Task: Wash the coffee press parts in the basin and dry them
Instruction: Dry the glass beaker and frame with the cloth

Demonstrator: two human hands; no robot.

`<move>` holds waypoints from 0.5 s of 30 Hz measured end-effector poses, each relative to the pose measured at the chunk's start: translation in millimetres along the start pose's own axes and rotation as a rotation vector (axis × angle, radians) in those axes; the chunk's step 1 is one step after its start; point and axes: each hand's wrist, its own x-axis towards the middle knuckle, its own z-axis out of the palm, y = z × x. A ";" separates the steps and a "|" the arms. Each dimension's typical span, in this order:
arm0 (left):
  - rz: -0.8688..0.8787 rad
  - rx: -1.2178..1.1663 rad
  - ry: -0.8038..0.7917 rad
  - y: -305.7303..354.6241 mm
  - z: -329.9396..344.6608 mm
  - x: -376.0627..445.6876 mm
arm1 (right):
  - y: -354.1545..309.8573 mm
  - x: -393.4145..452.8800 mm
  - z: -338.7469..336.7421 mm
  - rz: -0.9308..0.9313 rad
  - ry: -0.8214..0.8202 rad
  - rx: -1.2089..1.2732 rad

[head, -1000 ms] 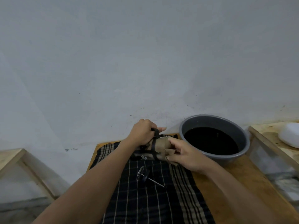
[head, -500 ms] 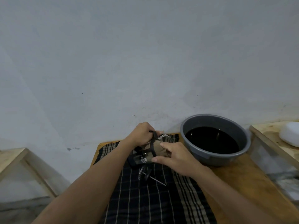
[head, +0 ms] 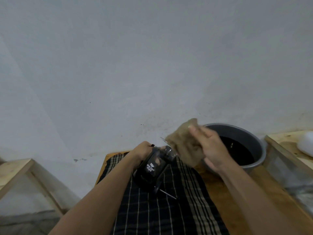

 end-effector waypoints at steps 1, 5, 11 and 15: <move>-0.015 -0.023 0.019 2.9 2.5 0.8 | 9.1 -4.7 8.4 0.030 -0.090 -0.087; -0.039 0.090 0.124 10.8 13.3 -0.9 | 47.8 -12.7 41.7 -0.186 -0.028 -0.564; 0.118 0.219 0.374 10.6 17.5 -4.3 | 65.1 7.7 40.7 0.104 0.203 -0.531; 0.235 0.236 0.399 4.6 12.6 -6.5 | 52.8 16.0 23.1 0.299 0.298 -0.065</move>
